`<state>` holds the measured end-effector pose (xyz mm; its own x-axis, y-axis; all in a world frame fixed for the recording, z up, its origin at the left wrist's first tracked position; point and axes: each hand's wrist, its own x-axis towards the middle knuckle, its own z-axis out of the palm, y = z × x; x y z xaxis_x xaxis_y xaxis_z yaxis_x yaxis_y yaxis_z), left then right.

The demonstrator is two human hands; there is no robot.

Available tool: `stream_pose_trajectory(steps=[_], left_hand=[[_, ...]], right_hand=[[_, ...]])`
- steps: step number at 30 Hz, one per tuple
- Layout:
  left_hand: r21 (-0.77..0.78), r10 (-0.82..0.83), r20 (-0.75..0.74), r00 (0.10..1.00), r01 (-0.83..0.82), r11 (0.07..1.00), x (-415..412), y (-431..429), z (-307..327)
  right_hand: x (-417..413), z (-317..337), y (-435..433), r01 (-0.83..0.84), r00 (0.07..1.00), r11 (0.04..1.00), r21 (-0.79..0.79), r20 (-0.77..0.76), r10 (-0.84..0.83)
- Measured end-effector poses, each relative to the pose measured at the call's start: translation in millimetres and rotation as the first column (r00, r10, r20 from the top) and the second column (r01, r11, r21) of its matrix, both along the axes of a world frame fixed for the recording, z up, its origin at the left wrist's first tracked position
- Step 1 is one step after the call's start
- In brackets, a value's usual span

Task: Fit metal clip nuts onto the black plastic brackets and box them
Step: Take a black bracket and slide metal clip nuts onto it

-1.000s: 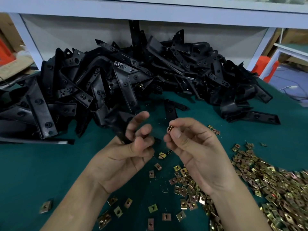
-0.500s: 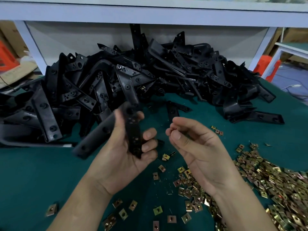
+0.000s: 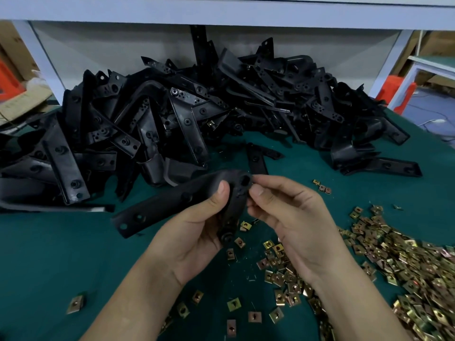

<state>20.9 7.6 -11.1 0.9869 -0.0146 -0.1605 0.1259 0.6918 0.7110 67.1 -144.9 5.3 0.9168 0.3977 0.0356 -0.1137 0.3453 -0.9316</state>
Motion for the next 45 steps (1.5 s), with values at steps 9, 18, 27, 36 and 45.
stream_pose_trajectory(steps=[9,18,27,36,45], left_hand=[[-0.096,0.022,-0.059,0.998,-0.028,0.995,4,-2,-4],[-0.147,0.032,-0.057,0.998,-0.040,0.988,4,-3,-5],[-0.099,-0.082,-0.100,0.992,0.072,0.992,5,-1,-11],[-0.081,-0.057,-0.051,0.997,0.053,0.995,2,6,-10],[-0.127,0.014,-0.108,0.994,-0.028,0.992,4,5,-10]], right_hand=[[0,1,-1,-0.065,0.998,0.997,0.046,-0.008,0.066],[0,-1,-2,-0.048,0.996,0.998,-0.033,0.077,0.051],[0,-9,0,-0.024,0.993,0.992,-0.124,0.115,0.038],[0,-10,4,-0.009,0.992,0.974,-0.225,0.121,0.037],[2,-10,0,-0.037,0.994,0.986,-0.165,0.096,0.054]])
